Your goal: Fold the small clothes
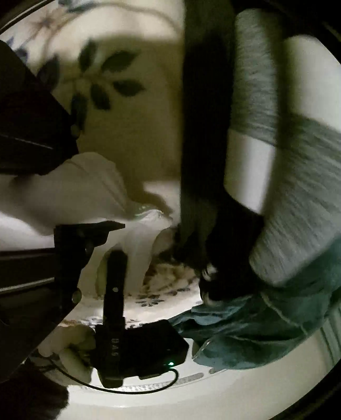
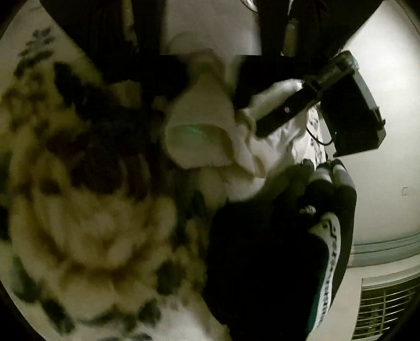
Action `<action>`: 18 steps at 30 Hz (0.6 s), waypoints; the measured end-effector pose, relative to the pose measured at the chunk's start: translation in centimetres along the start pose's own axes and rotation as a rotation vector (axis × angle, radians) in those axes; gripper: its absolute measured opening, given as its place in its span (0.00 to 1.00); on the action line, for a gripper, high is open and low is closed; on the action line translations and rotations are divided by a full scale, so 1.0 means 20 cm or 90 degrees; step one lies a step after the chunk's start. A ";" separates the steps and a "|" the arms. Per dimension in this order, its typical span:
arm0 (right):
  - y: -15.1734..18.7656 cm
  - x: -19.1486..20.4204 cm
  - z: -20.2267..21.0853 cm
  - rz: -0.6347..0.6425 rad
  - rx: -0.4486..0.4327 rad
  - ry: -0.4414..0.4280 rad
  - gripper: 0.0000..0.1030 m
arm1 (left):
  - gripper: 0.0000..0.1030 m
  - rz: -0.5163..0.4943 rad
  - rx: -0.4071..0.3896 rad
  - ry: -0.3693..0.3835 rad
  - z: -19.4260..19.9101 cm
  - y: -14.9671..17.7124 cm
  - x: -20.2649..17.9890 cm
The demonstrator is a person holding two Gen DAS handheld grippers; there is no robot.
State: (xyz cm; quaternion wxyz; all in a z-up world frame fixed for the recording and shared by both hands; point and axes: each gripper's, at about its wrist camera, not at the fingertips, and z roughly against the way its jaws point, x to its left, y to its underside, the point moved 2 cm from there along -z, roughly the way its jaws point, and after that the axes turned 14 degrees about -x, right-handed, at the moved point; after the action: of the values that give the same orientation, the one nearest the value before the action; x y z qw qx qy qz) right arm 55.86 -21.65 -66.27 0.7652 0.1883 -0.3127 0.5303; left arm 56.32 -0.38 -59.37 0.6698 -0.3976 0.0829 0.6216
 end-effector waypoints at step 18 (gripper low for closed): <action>0.73 0.51 0.60 0.197 -0.110 -0.094 0.17 | 0.16 -0.059 -0.080 0.026 0.82 0.56 -0.36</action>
State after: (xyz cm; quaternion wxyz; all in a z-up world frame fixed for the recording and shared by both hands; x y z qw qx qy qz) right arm 41.38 -16.68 -51.15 0.6628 0.1097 -0.4374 0.5978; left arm 38.47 3.61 -48.80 0.6700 -0.4547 0.0389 0.5855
